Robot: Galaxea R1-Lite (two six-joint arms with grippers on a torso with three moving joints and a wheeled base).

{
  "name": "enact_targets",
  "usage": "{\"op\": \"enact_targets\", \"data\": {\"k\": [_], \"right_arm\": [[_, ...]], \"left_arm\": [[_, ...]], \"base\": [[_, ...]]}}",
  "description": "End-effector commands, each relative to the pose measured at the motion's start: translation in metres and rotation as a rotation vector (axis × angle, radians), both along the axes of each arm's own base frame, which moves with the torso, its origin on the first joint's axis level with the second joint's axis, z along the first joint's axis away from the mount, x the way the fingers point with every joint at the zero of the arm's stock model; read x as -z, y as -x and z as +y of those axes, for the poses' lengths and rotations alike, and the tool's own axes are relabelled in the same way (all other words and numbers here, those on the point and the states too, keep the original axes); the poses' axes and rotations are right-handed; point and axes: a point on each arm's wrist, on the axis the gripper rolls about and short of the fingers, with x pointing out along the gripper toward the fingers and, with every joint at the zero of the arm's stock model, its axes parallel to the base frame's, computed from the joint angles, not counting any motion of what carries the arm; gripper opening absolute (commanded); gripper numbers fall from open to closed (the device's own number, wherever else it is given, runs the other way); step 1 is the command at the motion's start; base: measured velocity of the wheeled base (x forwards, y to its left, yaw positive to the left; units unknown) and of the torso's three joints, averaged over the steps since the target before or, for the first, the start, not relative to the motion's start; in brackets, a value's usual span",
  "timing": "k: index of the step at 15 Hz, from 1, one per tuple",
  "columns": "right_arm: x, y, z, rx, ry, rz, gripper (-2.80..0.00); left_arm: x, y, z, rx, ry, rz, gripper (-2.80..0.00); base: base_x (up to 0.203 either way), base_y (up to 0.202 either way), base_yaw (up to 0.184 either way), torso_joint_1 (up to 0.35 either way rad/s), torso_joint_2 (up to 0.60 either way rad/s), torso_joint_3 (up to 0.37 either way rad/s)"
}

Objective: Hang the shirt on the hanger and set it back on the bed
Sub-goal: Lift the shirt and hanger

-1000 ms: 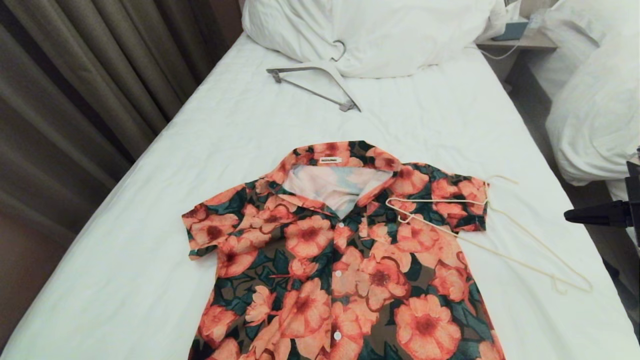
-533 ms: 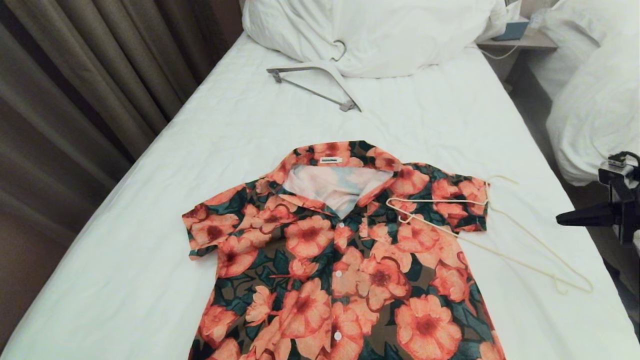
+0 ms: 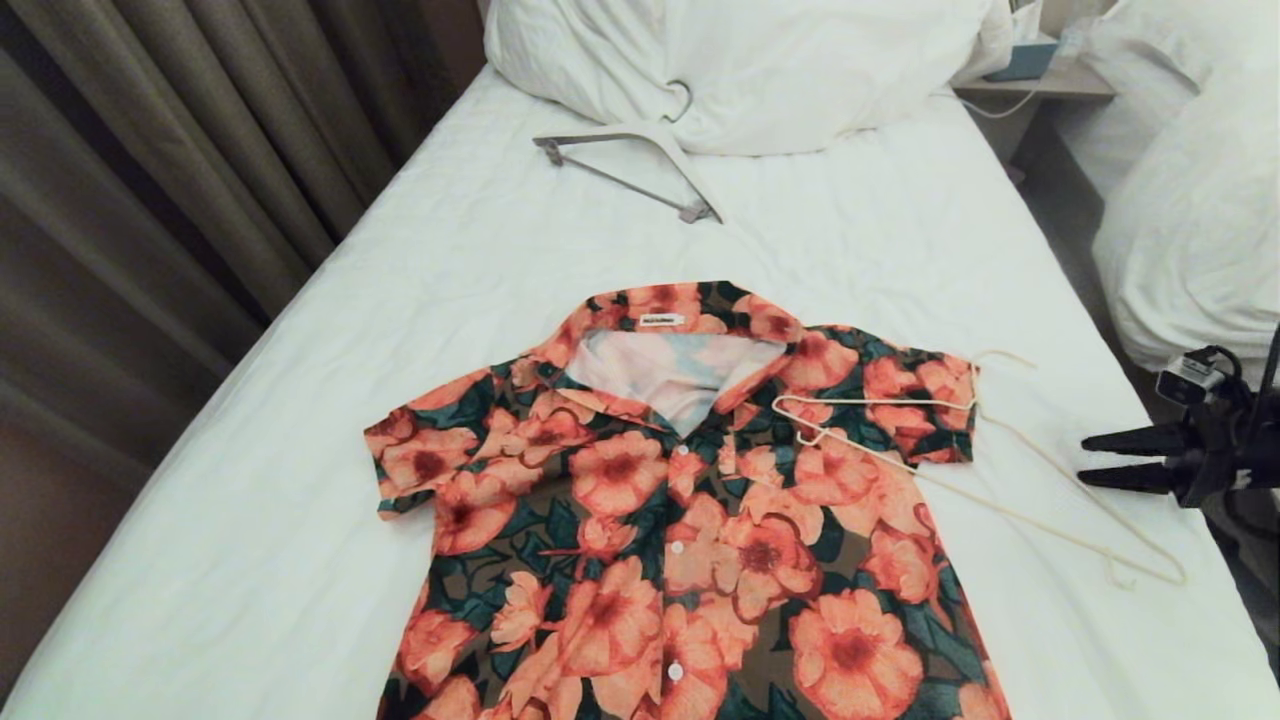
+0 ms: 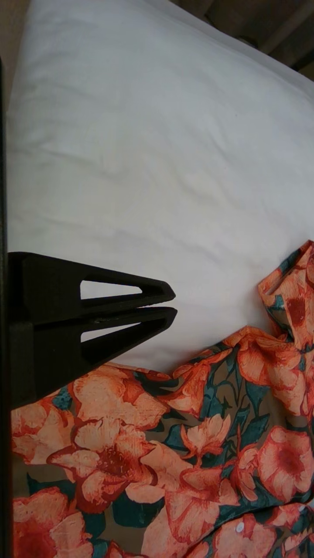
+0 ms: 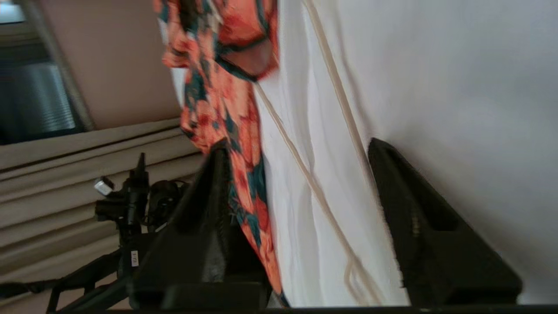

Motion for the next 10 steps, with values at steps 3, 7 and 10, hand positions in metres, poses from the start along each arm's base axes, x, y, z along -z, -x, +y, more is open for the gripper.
{"op": "enact_targets", "data": {"k": [3,7,10], "right_arm": [[0.013,-0.008,0.003,-0.018,-0.047,-0.021,0.00],[0.020,-0.021,0.023,-0.061,-0.137,-0.090,0.00],[0.020,-0.029,0.042,-0.113,-0.132,-0.103,0.00]], "left_arm": [[0.000,0.000,0.000,0.000,0.000,0.001,-2.80],[0.000,0.000,0.000,0.000,0.000,0.001,-2.80],[0.000,0.000,0.000,0.000,0.000,0.001,-2.80]], "base": [[0.000,0.000,0.000,0.000,0.00,0.000],[0.000,0.000,0.000,0.000,0.00,0.000],[0.000,0.000,0.000,0.000,0.00,0.000]]}}
